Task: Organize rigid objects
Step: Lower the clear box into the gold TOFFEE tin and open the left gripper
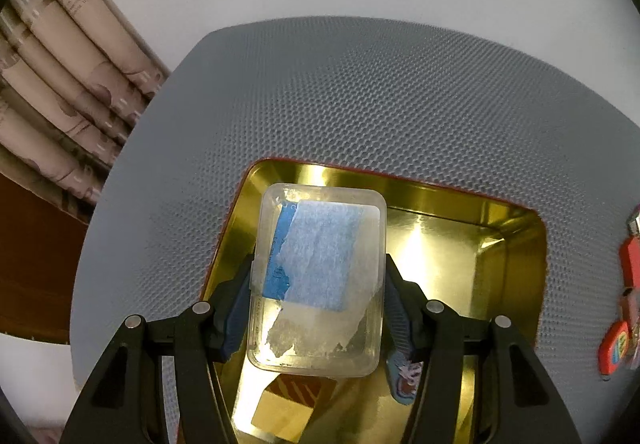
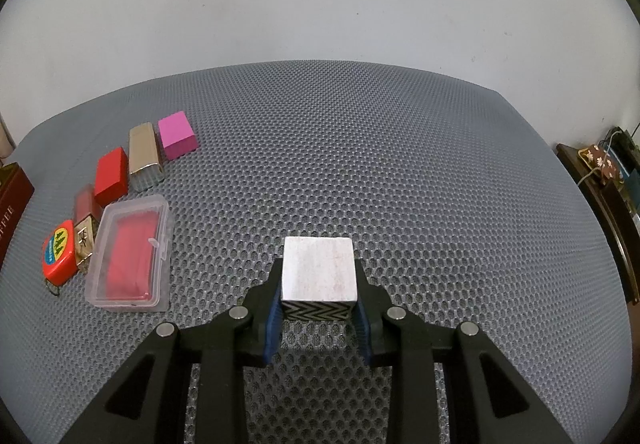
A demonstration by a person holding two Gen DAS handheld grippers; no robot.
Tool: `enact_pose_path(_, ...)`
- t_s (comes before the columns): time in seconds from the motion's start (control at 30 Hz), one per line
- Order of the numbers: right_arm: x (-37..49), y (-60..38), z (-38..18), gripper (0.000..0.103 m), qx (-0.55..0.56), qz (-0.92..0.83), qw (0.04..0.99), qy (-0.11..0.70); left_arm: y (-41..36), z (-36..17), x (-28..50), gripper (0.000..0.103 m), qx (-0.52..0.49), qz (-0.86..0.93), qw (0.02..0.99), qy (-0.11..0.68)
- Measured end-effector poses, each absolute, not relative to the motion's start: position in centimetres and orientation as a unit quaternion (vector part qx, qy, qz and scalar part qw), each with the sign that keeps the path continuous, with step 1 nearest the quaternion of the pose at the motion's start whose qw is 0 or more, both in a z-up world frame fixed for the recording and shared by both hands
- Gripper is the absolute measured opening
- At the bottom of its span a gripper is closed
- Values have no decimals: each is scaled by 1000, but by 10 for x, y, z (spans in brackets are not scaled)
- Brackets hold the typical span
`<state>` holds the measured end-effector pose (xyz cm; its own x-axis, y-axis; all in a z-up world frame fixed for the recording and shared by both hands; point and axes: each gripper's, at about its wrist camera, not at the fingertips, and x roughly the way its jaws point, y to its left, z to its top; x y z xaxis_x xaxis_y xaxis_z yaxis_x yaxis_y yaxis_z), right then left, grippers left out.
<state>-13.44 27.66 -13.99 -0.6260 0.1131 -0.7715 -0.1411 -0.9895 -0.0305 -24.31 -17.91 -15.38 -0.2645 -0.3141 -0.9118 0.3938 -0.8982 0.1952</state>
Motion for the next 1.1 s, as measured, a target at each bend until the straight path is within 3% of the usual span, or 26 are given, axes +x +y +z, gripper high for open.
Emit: enact_pose_path(1.1, -135, 276, -142, 31, -427, 901, 74, 13, -202, -152, -217, 59, 572, -786, 225, 72)
